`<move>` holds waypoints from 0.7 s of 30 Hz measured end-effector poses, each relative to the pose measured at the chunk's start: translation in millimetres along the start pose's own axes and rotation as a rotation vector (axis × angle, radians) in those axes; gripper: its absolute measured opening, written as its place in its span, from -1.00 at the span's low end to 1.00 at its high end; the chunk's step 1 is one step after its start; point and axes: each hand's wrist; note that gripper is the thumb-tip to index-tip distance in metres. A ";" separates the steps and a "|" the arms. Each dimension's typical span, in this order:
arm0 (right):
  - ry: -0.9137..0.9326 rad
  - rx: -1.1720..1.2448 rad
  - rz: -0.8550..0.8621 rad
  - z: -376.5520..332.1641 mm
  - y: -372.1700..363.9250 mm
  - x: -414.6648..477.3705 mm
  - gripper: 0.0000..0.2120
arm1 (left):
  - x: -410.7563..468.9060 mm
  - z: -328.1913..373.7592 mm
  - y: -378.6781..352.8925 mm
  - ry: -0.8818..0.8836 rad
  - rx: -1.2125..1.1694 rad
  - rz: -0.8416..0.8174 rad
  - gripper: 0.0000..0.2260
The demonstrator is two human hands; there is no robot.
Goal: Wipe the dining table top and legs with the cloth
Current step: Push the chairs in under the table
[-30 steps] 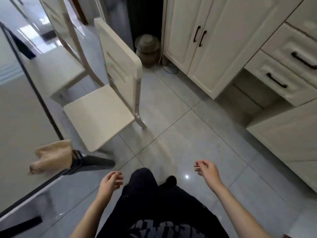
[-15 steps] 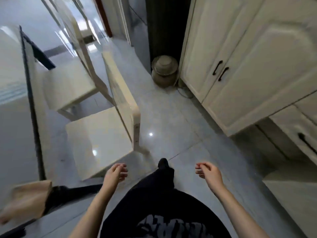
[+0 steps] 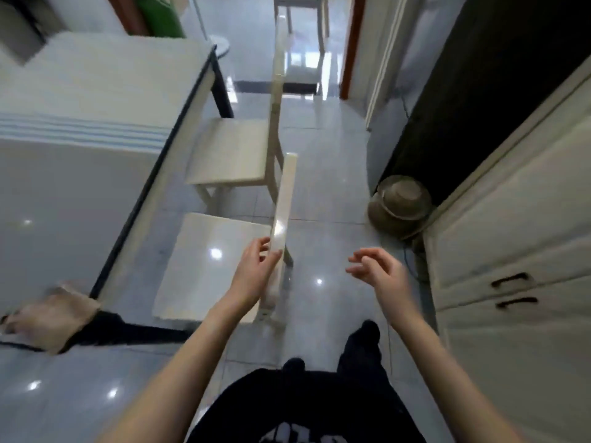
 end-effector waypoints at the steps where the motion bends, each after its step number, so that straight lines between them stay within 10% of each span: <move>1: 0.050 -0.029 -0.067 -10.2 1.0 19.2 -0.84 | 3.5 0.1 -10.0 -0.004 0.068 0.045 -0.64; 11: 0.992 -0.932 -0.683 -81.2 -28.8 192.1 -0.51 | 7.9 11.0 -69.5 0.239 0.673 0.517 -0.60; 16: 1.365 -1.387 -0.783 -101.5 -86.0 252.5 -0.47 | 2.0 6.0 -76.3 0.386 0.672 0.678 -0.18; 21: 1.633 -1.456 -0.783 -104.1 -115.4 289.0 -0.38 | 8.1 2.4 -72.7 0.387 0.779 0.688 -0.22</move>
Point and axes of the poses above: each hand's wrist, its own x-axis towards the middle knuckle, its own y-axis out of the back of the hand, z = x × y, and after that the axes turned 14 degrees about -x, right-handed
